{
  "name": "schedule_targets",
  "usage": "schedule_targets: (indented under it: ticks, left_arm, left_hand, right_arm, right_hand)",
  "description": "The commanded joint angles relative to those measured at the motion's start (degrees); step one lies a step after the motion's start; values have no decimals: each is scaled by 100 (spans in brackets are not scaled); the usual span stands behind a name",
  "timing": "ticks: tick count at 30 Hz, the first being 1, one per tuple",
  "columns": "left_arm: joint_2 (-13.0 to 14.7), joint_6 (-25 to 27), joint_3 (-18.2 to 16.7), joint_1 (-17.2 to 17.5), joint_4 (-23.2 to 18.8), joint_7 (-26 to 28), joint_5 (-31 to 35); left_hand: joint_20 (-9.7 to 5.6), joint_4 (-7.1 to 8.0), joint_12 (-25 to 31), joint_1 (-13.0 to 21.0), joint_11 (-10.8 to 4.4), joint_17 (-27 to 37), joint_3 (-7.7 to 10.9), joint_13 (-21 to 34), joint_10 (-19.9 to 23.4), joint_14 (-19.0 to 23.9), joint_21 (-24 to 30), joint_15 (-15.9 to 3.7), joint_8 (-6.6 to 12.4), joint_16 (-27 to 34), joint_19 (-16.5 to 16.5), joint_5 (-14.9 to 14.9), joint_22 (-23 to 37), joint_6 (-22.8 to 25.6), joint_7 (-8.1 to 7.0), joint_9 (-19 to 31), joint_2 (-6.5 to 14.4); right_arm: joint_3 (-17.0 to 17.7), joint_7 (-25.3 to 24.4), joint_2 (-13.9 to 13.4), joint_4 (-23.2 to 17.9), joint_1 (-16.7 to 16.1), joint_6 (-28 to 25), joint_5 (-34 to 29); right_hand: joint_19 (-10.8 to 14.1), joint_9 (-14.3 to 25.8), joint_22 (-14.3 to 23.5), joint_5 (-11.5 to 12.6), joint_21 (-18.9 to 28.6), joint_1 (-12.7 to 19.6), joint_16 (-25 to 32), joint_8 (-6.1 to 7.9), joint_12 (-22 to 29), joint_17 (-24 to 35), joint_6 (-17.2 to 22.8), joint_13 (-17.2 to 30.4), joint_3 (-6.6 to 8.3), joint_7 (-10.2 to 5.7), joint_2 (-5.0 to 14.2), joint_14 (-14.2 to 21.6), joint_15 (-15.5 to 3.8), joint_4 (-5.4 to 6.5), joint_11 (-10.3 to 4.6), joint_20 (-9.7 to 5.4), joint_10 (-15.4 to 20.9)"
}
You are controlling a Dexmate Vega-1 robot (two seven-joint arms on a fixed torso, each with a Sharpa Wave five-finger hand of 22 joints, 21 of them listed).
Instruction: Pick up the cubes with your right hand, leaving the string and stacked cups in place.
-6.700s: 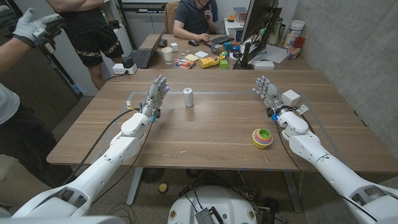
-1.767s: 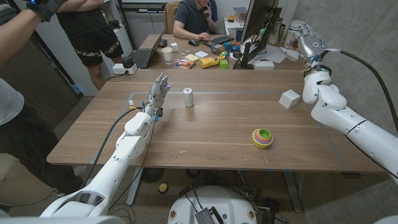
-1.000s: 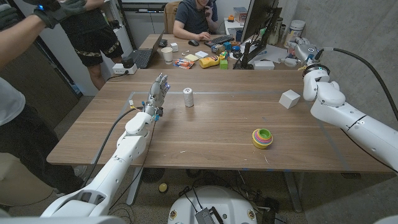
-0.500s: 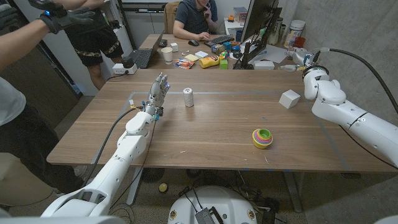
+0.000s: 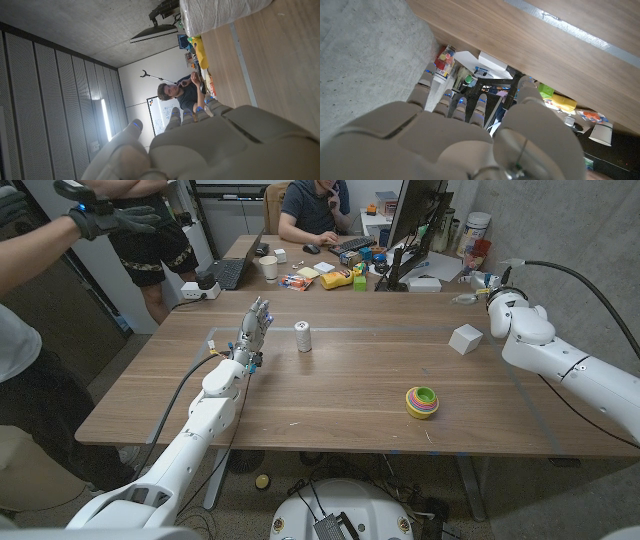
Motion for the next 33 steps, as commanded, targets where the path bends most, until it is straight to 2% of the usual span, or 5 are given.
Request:
schedule_targets:
  ticks: [1,9,16,27,33]
  left_arm:
    - [19,8,-6,45,-79,32,7]
    - [46,67,-5,81,-152,101,20]
    - [47,76,-2,74,-143,103,8]
    - [39,79,1,16,-61,93,19]
    - [23,94,5,-17,-9,62,17]
  left_hand:
    - [-32,7,37,20,-7,12,-20,11,-9,-274,18,-2,13,23,-2,25,13,15,18,15,447]
    - [-30,6,36,21,-3,12,-28,11,-11,-273,17,-3,12,23,-4,26,13,12,22,15,446]
    - [-23,6,36,22,-1,12,-36,11,-12,-273,16,-3,11,23,-6,28,12,9,17,15,448]
    - [-15,5,39,22,-1,12,-51,11,-4,-265,16,3,12,26,-6,30,12,13,13,15,447]
    - [-14,6,38,22,-3,12,-59,11,-5,-264,15,15,13,26,-7,32,12,14,14,15,447]
  right_arm:
    - [-287,927,-76,107,270,-146,-139]
    - [-365,1274,-111,153,327,-149,-153]
    - [-534,1766,-92,329,528,50,-177]
    - [-782,2310,143,769,860,369,-185]
    - [-923,2596,264,978,1045,459,-237]
  right_hand:
    - [167,19,34,59,58,82,46,47,30,16,-34,25,-7,-38,-7,77,35,-17,2,18,-41]
    - [325,21,34,59,84,86,48,50,-2,17,-60,24,-43,-37,-26,125,72,-9,0,28,-152]
    - [491,20,36,65,112,138,47,37,6,17,-132,24,-54,-39,-19,170,79,-21,1,21,-182]
    - [728,15,32,87,143,261,23,14,10,15,-283,23,-71,-38,-46,171,87,-64,19,19,-239]
    - [963,13,26,112,166,397,29,3,27,15,-445,22,-99,-39,-102,243,88,-103,53,15,-248]
